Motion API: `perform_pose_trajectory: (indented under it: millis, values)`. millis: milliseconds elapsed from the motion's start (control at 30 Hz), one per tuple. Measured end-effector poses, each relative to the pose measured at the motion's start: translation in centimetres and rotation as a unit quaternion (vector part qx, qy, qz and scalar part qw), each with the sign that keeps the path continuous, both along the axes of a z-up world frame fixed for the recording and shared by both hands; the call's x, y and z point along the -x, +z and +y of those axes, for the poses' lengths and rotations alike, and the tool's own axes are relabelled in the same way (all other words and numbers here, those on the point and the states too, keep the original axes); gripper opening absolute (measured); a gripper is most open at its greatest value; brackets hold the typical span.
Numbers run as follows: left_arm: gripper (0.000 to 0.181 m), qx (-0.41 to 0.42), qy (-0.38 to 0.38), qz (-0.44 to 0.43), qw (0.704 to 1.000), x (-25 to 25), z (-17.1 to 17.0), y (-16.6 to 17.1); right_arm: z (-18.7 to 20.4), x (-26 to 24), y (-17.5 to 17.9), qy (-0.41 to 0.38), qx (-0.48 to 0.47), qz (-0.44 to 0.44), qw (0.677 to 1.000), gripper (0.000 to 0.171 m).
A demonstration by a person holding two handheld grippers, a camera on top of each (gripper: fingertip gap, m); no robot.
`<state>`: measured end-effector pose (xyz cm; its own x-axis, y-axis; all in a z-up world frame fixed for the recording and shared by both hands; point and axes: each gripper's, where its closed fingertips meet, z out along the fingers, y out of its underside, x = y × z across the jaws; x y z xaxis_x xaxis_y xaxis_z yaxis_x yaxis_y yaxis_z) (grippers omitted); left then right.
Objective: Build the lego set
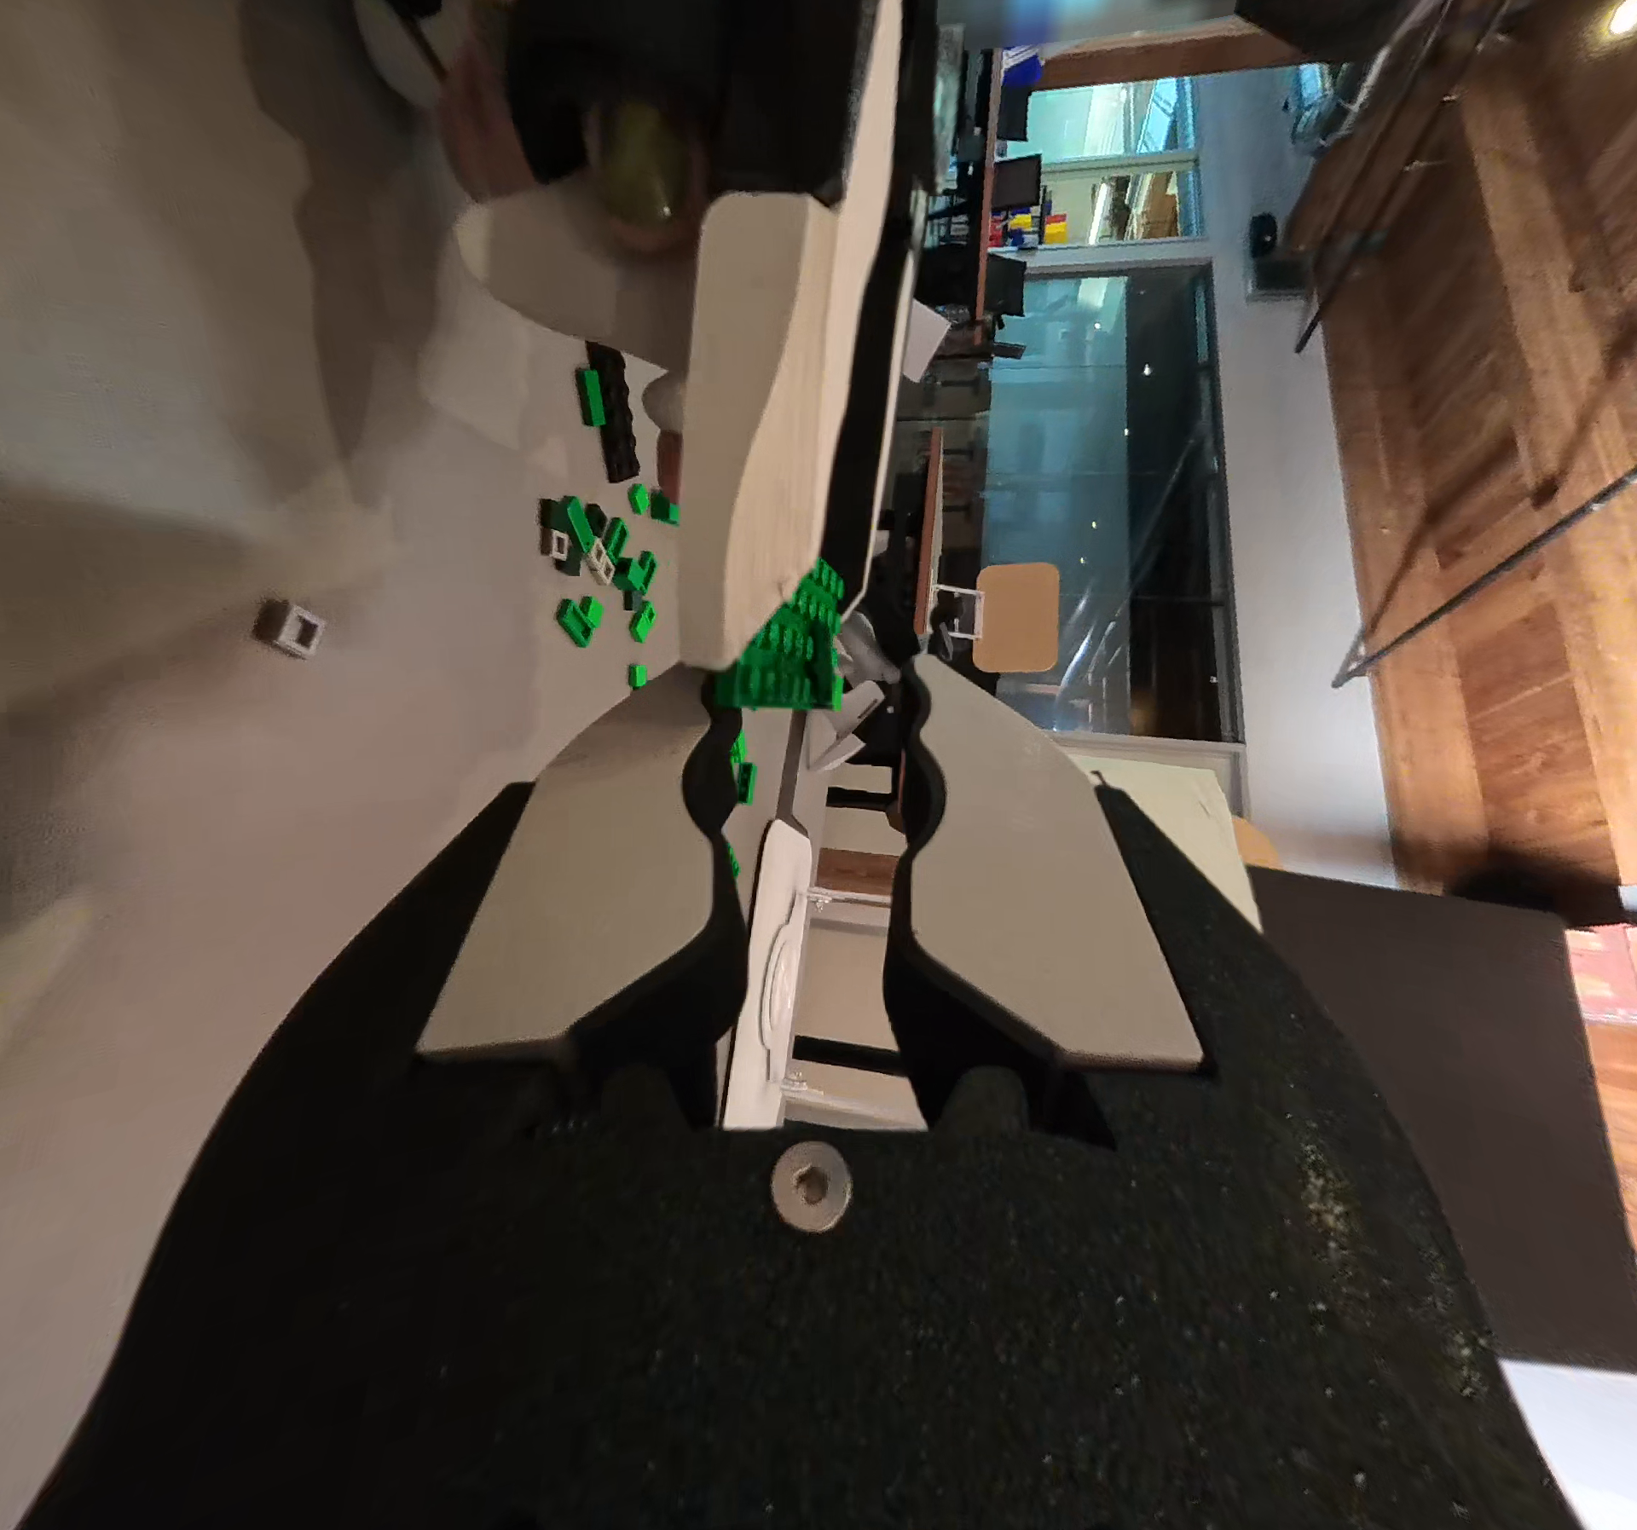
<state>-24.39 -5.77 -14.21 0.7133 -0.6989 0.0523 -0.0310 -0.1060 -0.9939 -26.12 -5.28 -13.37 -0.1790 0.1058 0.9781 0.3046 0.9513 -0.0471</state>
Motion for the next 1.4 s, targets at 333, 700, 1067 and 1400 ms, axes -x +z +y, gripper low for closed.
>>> perform_pose_trajectory:
  millis: [333, 700, 1067, 1400]
  values:
    - [0.075, 0.012, -0.007, -0.012, 1.0, -0.2, -0.1, 0.0, -0.4, 0.0, -0.1, 0.01, -0.022, 0.035, 0.999, 0.009]
    - [0.079, -0.031, 0.002, 0.022, 0.999, 0.2, 0.1, 0.4, -0.4, -0.2, -0.5, -0.006, 0.04, 0.036, 0.999, 0.006]
    - [0.026, -0.325, 0.057, 0.343, 0.88, -0.3, -0.9, -0.3, -1.8, -1.0, -1.1, 0.049, 0.162, 0.003, 0.986, 0.006]
    - [0.014, -0.356, 0.068, 0.348, 0.865, 0.0, -1.3, 0.8, -2.3, -1.1, 0.3, 0.061, 0.179, 0.053, 0.981, 0.009]
